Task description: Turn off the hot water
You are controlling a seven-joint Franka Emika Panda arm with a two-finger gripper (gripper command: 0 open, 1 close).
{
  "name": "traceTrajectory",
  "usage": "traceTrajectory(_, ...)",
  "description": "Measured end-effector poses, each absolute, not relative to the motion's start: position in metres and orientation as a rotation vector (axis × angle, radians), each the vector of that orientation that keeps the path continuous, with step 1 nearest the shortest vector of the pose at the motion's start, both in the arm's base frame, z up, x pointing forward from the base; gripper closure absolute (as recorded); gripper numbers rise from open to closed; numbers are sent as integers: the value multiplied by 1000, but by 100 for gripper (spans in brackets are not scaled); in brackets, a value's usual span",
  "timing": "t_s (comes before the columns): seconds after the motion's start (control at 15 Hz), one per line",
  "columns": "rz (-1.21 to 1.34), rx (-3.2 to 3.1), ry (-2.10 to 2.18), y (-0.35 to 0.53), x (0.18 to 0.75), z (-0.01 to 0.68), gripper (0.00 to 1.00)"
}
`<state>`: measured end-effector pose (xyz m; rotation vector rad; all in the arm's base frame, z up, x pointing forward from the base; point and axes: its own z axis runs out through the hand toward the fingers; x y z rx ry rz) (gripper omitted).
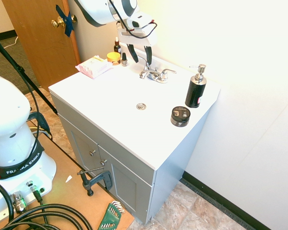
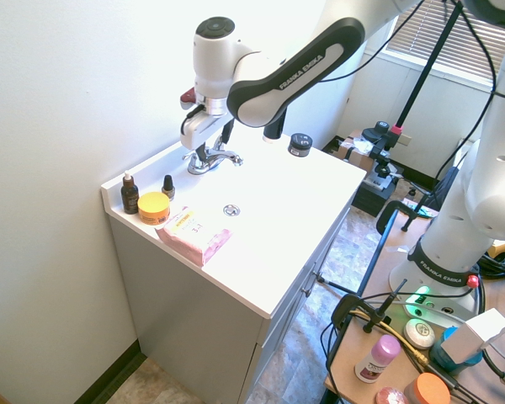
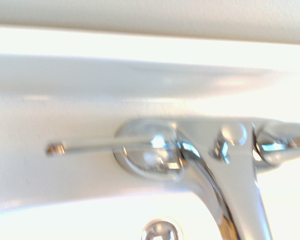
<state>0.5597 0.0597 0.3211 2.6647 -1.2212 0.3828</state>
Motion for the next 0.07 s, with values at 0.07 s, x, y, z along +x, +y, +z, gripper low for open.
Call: traceTrajectory(0.07,356,2670,-1207,52,544,328,0)
